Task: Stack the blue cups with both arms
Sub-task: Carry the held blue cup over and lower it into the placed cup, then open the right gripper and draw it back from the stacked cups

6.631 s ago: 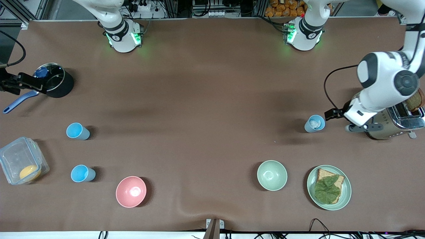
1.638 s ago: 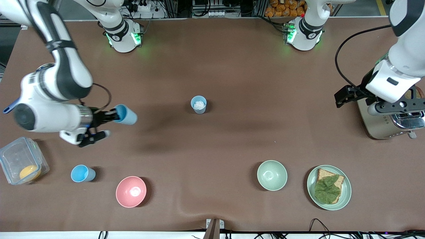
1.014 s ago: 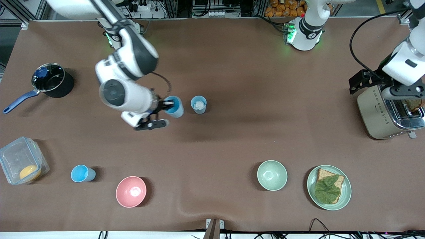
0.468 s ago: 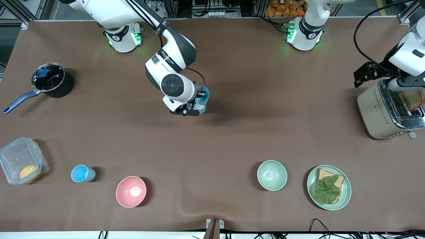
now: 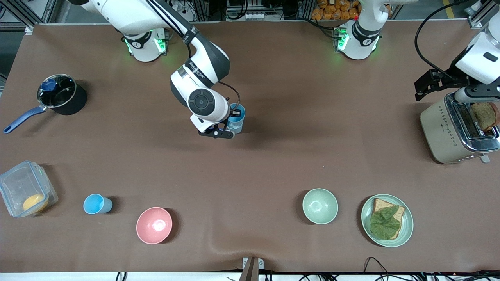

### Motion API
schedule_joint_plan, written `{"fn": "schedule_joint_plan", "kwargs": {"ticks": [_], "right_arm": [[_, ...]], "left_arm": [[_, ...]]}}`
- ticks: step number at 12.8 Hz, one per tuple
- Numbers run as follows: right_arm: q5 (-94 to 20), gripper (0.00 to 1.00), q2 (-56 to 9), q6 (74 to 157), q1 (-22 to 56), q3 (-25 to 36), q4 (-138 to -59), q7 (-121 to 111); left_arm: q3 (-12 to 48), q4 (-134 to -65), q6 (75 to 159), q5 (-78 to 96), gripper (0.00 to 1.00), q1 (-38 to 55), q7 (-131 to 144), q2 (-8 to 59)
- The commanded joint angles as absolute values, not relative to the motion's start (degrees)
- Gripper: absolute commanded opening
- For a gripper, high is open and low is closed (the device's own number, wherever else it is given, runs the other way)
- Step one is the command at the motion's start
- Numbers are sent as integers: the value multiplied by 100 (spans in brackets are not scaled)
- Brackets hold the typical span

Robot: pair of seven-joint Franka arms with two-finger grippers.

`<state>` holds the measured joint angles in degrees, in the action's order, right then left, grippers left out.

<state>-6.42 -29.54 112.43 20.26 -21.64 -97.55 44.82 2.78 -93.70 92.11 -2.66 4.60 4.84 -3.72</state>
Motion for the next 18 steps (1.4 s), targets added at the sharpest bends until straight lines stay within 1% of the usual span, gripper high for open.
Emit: {"fn": "schedule_joint_plan", "kwargs": {"ticks": [1,2,3,4,6,7,9,10,12,15,18], "right_arm": [[-466,0,-2936,11259,2066,-2153,-9809,4658],[-457,0,-2927,11250,2039,-2153,-9809,4658],[-457,0,-2927,11250,2039,-2145,-9809,4658],[-448,9,-2927,11241,2048,-2145,-9809,4676],[-457,100,-2918,11206,1995,-2153,-9765,5252],[-457,100,-2892,11180,1995,-2145,-9730,5395],[-457,100,-2708,11110,1707,-2145,-9729,5362],[-448,100,-2550,10918,1453,-2153,-9729,5187],[-326,100,-2199,10584,952,-2153,-9747,4128],[-229,100,-1926,10258,56,-2153,-9852,2844],[-211,100,-1382,10379,-955,-2153,-10439,1410]], "left_arm": [[325,-9369,9106,-132,100,413,316,-448],[334,-9378,8905,-132,100,422,343,-466],[386,-9378,8886,-123,100,413,343,-483],[395,-9387,8886,-123,100,413,343,-483],[396,-9422,8842,-123,100,387,334,-501],[396,-9422,8842,-123,100,378,334,-501],[396,-9431,8842,-123,100,387,343,-501],[396,-9431,8842,-123,100,387,343,-501],[396,-9396,8842,-114,100,378,334,-492],[396,-9369,8859,-106,100,395,457,-448],[387,-9378,8851,140,100,360,440,-466]]}}
